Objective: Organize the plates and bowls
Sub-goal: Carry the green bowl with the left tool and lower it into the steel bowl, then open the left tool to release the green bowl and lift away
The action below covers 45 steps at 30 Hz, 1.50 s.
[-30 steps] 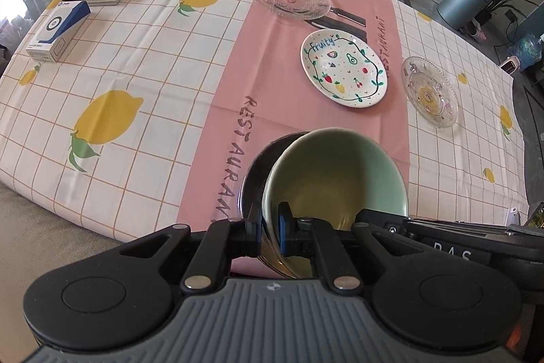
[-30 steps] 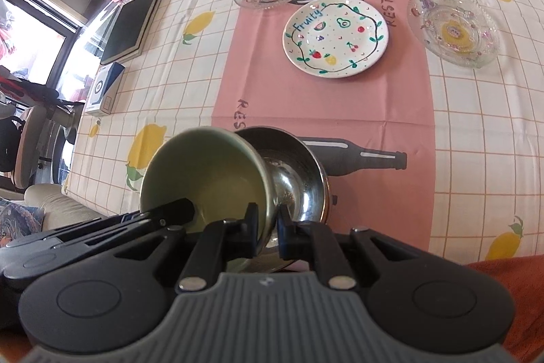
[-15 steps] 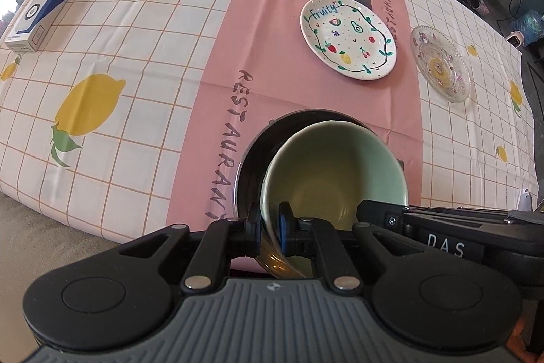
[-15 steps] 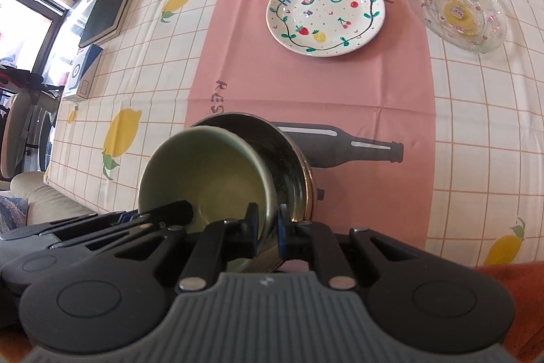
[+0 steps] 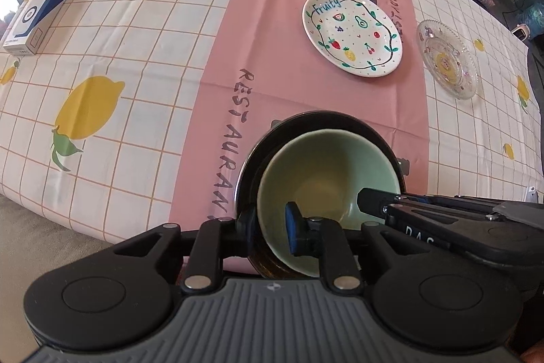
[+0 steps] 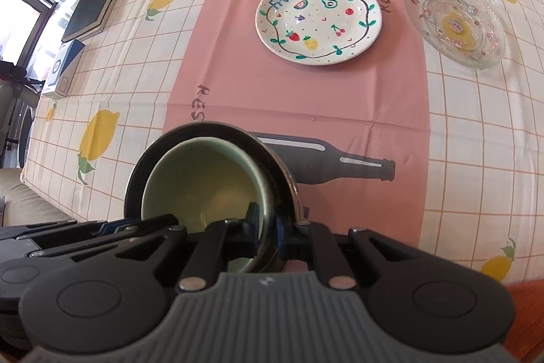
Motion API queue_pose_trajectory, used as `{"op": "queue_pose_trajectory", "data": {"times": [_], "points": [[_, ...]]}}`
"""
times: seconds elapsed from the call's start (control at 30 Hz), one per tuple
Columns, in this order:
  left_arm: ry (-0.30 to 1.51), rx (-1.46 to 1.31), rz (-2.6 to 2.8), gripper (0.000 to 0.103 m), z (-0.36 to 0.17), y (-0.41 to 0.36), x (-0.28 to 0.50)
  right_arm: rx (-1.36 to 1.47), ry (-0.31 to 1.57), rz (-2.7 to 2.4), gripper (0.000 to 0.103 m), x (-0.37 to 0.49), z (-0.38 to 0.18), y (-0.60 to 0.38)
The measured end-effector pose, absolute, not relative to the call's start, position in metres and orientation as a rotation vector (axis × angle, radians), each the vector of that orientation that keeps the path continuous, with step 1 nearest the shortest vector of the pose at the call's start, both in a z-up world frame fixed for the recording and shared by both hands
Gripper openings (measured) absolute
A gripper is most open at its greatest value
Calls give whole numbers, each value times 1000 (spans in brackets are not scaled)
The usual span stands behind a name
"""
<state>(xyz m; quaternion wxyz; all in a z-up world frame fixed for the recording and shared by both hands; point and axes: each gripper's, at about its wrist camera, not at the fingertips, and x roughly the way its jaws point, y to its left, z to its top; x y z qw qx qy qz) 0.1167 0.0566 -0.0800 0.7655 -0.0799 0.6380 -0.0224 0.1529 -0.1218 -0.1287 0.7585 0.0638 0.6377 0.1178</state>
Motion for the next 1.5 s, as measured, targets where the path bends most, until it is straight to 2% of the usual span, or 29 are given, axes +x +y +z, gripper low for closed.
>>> {"op": "queue_pose_trajectory", "data": {"times": [0.17,0.53,0.93,1.07,1.33,1.5], "points": [[1383,-180,-51,24,-75,59,118,110,1383,261,6,154,-129,-119],[1352,-194,-68,28,-61,66,113,87,1354,286,26,148,-113,-116],[1256,-250,-135,33,-39,76,103,135,1282,320,36,142,-86,-130],[1171,-259,-177,35,-26,76,95,184,1246,346,44,139,-75,-144],[989,-292,-272,50,-9,63,94,317,1099,323,44,130,-67,-201],[914,-176,-301,51,-10,45,109,355,945,249,45,123,-79,-232]]}}
